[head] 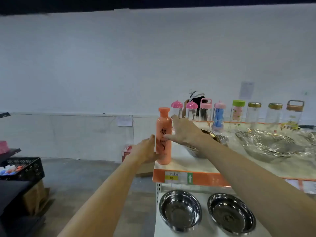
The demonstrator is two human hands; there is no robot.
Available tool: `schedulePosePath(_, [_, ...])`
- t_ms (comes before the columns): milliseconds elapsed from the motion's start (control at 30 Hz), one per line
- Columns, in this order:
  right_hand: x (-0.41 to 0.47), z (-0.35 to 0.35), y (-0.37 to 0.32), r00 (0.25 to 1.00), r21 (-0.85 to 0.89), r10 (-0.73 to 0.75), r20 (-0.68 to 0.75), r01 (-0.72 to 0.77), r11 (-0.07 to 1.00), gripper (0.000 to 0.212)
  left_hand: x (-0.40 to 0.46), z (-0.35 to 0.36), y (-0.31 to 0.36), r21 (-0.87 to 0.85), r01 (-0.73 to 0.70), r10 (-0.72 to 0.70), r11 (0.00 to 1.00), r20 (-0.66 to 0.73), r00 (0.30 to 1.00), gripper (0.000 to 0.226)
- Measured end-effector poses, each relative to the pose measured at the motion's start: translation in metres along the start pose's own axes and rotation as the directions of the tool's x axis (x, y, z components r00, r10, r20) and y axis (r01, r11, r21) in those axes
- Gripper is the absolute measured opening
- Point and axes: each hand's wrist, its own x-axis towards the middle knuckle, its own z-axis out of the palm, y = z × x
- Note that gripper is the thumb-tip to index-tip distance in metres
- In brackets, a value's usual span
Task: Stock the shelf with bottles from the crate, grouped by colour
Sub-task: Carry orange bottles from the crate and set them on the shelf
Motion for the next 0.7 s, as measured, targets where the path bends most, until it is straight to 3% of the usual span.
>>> schedulePosePath(67, [0.01, 0.004, 0.004, 1.0, 0.039, -0.002, 0.004, 0.002, 0.999, 0.067, 0.009, 0.009, -0.001, -0.096, 0.008, -0.007, 0.995, 0.008, 1.0, 0.059])
schedulePosePath(167, [0.02, 0.012, 0.011, 1.0, 0.149, 0.017, 0.009, -0.019, 0.989, 0.061, 0.021, 0.017, -0.005, -0.287, 0.025, -0.018, 0.958, 0.028, 0.999, 0.078])
schedulePosePath(267, [0.027, 0.013, 0.014, 1.0, 0.198, 0.018, -0.022, -0.013, 0.98, 0.058, 0.03, 0.019, -0.006, -0.373, 0.041, -0.034, 0.927, 0.025, 0.999, 0.085])
schedulePosePath(500, [0.046, 0.011, 0.012, 0.996, 0.23, -0.089, -0.013, 0.089, 0.969, 0.066, 0.038, 0.013, -0.015, -0.308, 0.03, -0.049, 0.951, -0.053, 0.997, 0.074])
schedulePosePath(700, [0.077, 0.003, -0.03, 0.979, 0.323, -0.204, -0.01, 0.196, 0.926, 0.068, 0.022, -0.03, -0.042, -0.259, 0.067, -0.105, 0.963, -0.135, 0.985, 0.075])
